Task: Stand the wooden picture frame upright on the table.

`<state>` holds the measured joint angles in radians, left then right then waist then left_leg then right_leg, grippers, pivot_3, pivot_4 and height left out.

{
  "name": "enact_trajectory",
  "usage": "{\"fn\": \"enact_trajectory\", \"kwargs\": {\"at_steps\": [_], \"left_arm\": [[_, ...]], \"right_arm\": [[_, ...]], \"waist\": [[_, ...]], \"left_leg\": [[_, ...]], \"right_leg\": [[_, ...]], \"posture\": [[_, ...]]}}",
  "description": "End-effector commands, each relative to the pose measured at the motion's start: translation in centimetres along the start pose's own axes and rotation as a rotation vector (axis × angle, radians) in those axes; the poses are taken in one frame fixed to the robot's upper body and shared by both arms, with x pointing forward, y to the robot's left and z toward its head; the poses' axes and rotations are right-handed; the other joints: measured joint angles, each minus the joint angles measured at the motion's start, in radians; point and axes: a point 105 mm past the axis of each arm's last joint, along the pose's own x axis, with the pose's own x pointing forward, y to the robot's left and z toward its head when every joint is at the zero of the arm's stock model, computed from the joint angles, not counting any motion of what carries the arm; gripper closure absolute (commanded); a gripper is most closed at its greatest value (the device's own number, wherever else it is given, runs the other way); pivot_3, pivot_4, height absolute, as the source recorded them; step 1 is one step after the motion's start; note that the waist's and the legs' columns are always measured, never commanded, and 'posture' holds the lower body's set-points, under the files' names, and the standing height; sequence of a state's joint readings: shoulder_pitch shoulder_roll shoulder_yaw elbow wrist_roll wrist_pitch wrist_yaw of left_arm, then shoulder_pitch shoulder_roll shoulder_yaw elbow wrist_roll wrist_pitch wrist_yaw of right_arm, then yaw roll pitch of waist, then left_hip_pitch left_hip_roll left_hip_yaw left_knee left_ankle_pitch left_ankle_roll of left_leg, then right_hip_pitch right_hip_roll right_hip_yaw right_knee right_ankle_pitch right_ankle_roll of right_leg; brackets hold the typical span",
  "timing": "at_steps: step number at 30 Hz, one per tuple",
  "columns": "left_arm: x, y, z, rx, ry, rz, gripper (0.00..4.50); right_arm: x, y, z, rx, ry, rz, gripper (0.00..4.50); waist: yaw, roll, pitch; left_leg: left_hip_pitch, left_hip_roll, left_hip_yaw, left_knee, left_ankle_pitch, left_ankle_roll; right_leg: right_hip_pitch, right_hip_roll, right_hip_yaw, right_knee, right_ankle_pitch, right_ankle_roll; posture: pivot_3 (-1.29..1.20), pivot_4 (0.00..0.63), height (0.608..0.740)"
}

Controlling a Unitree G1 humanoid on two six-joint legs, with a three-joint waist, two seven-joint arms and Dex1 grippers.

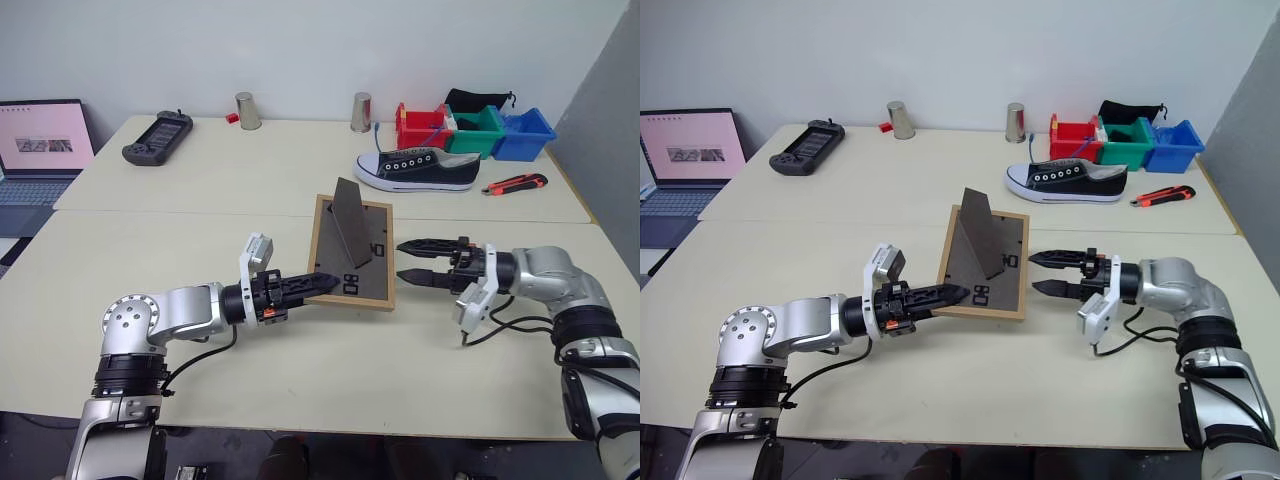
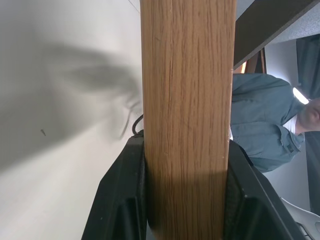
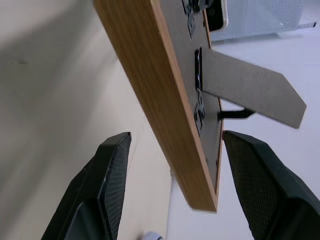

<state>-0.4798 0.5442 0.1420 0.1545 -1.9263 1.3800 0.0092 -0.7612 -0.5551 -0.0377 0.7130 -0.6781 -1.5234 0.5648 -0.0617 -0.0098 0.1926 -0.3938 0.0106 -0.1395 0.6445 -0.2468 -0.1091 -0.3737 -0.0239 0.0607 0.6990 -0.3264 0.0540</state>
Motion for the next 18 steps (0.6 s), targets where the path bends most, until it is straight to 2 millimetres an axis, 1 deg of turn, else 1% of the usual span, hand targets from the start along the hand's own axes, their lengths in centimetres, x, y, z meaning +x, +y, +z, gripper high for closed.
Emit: {"fn": "enact_trajectory", "kwargs": {"at_steps": [1,5,8,12,14,15,16,18], "left_arm": [[0.2,-1.9,0.2,0.038,-0.006,-0.085,3.20],[0.3,-1.8,0.2,0.037,-0.008,-0.085,3.20],[0.3,-1.7,0.4,0.038,-0.032,-0.071,3.20],[0.3,-1.6,0.6,0.028,-0.054,-0.071,3.20],[0.5,-1.4,0.8,0.017,-0.070,-0.066,3.20],[0.5,-1.3,0.8,0.014,-0.074,-0.064,3.20],[0.6,-1.3,0.8,0.010,-0.077,-0.065,3.20],[0.8,-1.2,0.8,0.005,-0.078,-0.068,3.20]], "right_arm": [[0.9,-1.6,0.5,-0.095,-0.035,-0.039,1.42],[1.6,-1.7,0.8,-0.103,-0.054,-0.061,1.42],[1.3,-2.5,1.1,-0.123,-0.072,-0.104,1.42],[0.9,-2.5,1.4,-0.134,-0.090,-0.110,1.42],[1.0,-2.6,1.8,-0.145,-0.110,-0.116,1.79],[1.0,-2.7,2.0,-0.151,-0.119,-0.122,1.84],[1.2,-2.8,2.1,-0.159,-0.124,-0.129,2.00],[1.4,-3.0,2.3,-0.170,-0.133,-0.138,2.51]], "waist": [[0.000,0.000,0.000],[-0.001,0.000,0.000],[-0.001,0.000,0.000],[-0.001,0.000,0.000],[-0.001,0.000,0.000],[-0.001,0.000,0.000],[-0.002,0.000,0.000],[-0.002,0.000,0.000]], "left_leg": [[0.000,0.000,0.000,0.000,0.000,0.000],[0.001,0.000,0.002,0.000,0.000,0.000],[0.002,0.000,0.003,0.000,0.000,0.000],[0.001,0.000,0.003,0.000,0.000,0.000],[0.002,0.000,0.004,0.000,0.000,0.000],[0.002,0.000,0.004,0.000,0.000,0.000],[0.002,0.000,0.004,0.000,0.000,0.000],[0.002,0.000,0.004,0.000,0.000,0.000]], "right_leg": [[0.000,0.000,0.000,0.000,0.000,0.000],[0.000,0.000,0.002,0.001,0.000,0.000],[0.000,0.000,0.002,0.001,0.000,0.000],[0.000,0.000,0.003,0.001,0.000,0.000],[0.000,0.000,0.003,0.001,0.000,0.000],[0.000,0.000,0.003,0.001,0.000,0.000],[0.000,0.000,0.004,0.002,0.000,0.000],[0.000,0.000,0.004,0.002,0.000,0.000]], "posture": [[0.00,0.150,0.740],[0.00,0.150,0.740],[0.00,0.150,0.740],[0.00,0.150,0.740],[0.00,0.150,0.740],[0.00,0.150,0.740],[0.00,0.150,0.740],[0.00,0.150,0.740]]}}
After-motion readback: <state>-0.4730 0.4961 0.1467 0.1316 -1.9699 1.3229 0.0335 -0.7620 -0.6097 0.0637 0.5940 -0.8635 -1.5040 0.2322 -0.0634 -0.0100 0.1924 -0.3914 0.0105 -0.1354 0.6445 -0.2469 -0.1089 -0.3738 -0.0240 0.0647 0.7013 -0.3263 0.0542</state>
